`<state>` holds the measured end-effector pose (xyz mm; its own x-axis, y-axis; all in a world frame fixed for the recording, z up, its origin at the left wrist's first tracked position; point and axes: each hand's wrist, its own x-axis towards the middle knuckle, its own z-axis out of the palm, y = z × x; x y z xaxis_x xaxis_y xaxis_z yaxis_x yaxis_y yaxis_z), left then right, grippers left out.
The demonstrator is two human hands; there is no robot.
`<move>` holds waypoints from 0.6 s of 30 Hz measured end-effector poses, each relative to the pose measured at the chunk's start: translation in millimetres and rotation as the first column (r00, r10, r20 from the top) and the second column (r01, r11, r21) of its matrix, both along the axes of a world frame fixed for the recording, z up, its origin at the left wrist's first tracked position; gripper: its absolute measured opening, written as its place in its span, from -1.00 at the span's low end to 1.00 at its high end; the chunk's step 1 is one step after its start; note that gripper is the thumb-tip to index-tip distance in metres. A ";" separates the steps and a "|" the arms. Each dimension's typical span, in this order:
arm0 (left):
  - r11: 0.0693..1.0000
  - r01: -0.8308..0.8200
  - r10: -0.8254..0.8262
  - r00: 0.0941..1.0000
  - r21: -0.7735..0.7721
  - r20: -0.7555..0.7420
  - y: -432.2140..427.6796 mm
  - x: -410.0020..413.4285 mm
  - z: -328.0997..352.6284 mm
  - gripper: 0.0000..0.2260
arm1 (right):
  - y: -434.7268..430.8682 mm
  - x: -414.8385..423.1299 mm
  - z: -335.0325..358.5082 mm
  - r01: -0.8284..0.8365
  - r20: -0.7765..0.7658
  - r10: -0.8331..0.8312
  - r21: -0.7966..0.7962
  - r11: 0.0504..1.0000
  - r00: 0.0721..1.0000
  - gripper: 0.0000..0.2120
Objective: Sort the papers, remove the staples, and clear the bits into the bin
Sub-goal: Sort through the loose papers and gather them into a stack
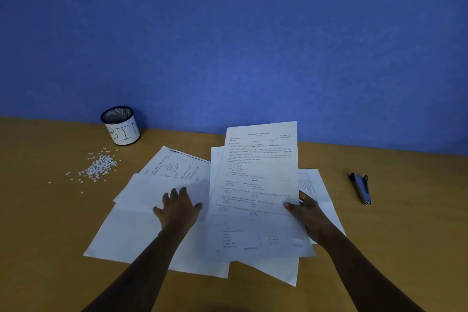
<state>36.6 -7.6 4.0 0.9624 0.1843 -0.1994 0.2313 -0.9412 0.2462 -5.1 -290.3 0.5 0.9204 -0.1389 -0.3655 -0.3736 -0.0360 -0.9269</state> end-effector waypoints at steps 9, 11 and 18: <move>0.984 0.177 -0.167 0.968 0.035 -0.186 7.5 9.5 -20.0 -0.19 | -10.9 -4.4 -11.6 0.041 -0.021 -0.041 0.004 0.999 0.999 -0.81; 0.961 0.272 -0.257 0.938 0.037 -0.232 9.8 14.5 -18.1 -0.17 | -13.4 -4.0 -14.1 0.060 -0.028 -0.060 0.005 0.998 0.998 -0.81; 0.874 0.486 -0.467 0.833 -0.010 -0.297 20.1 30.9 -3.0 -0.33 | -16.3 -3.1 -13.6 0.045 -0.027 -0.045 0.019 0.999 0.999 -0.85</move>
<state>67.5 12.5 1.0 0.8386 -0.2611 -0.4781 -0.1998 -0.9639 0.1760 -8.2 -306.6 -13.1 0.9032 -0.1722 -0.3931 -0.3992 -0.0003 -0.9169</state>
